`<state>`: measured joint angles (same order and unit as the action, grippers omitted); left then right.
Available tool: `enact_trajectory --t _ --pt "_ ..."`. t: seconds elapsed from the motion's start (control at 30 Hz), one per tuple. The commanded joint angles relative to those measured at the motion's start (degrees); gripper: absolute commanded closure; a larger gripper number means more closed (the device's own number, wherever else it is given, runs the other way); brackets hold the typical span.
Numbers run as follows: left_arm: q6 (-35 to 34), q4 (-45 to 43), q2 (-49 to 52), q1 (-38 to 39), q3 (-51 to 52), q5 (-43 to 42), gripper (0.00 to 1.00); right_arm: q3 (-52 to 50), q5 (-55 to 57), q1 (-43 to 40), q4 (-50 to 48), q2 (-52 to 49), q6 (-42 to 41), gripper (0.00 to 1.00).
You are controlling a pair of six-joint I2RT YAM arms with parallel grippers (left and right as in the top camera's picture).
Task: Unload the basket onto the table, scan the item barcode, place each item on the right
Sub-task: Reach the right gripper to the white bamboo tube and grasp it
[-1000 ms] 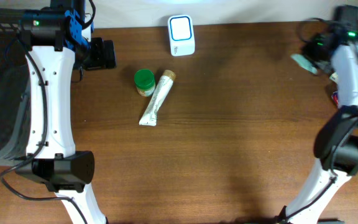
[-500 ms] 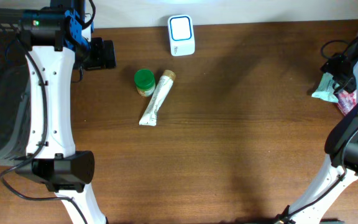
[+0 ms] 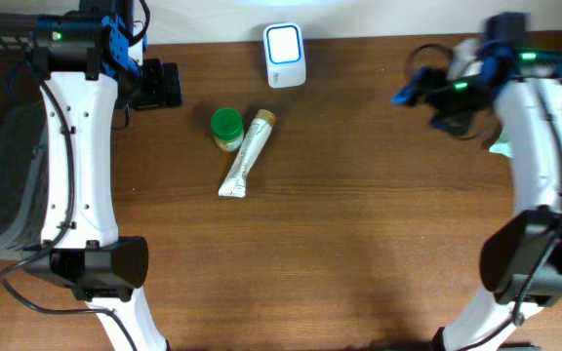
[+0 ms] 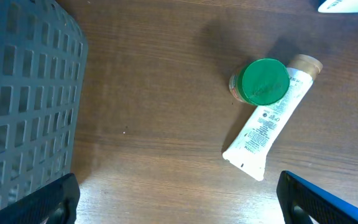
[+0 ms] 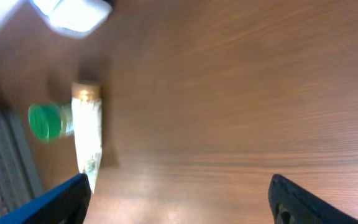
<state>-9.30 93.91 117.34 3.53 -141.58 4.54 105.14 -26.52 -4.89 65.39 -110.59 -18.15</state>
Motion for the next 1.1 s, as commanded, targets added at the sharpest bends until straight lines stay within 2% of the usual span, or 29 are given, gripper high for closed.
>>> enact_trajectory --t 0.0,0.1,0.17,0.23,0.47,0.67,0.73,0.77,0.83,0.87,0.9,0.97,1.0,1.07 --pt "-0.5 0.0 0.1 0.1 0.1 0.3 0.01 -4.8 -1.1 9.0 -4.5 -0.5 1.2 0.13" --pt "-0.5 0.1 0.1 0.1 0.1 0.2 0.01 -8.8 -1.1 19.1 -12.5 -0.5 0.6 0.00" --pt "-0.5 0.0 0.1 0.1 0.1 0.3 0.01 -10.3 1.1 23.8 -16.1 -0.5 -7.5 0.01" --pt "-0.5 0.0 0.1 0.0 0.1 0.2 0.01 -12.7 5.1 27.6 -20.7 -0.5 -11.4 0.01" --pt "-0.5 0.0 0.1 0.0 0.1 0.3 0.01 -23.3 7.1 36.7 -41.6 -1.4 -14.3 0.01" --pt "-0.5 0.0 0.1 0.0 0.1 0.3 0.01 -25.3 13.7 41.0 -50.1 -7.7 -17.8 0.01" --pt "-0.5 0.1 0.1 0.0 0.1 0.3 0.01 -25.3 13.5 41.3 -51.6 -9.1 -18.4 0.10" --pt "-0.5 0.0 0.1 0.0 0.1 0.2 0.01 -25.3 13.5 41.4 -51.8 -9.9 -19.1 0.22" --pt "-0.5 0.1 0.1 0.0 0.1 0.2 0.01 -25.3 13.7 41.5 -52.2 -11.1 -19.0 0.25" --pt "-0.5 0.1 0.1 0.0 0.1 0.3 0.01 -25.3 13.7 41.5 -52.3 -11.8 -19.0 0.33" --pt "-0.5 0.1 0.1 0.0 0.1 0.2 0.01 -25.3 13.7 41.5 -52.1 -12.3 -19.0 0.48" --pt "-0.5 0.0 0.1 0.0 0.1 0.2 0.01 -25.2 13.6 41.1 -51.0 -12.1 -19.0 0.60" --pt "-0.5 0.1 0.1 0.0 0.1 0.3 0.01 -25.2 13.5 40.2 -49.2 -11.3 -19.0 0.76" --pt "-0.5 0.0 0.1 0.0 0.1 0.2 0.01 -25.2 13.5 38.1 -44.3 -9.0 -19.0 0.95"
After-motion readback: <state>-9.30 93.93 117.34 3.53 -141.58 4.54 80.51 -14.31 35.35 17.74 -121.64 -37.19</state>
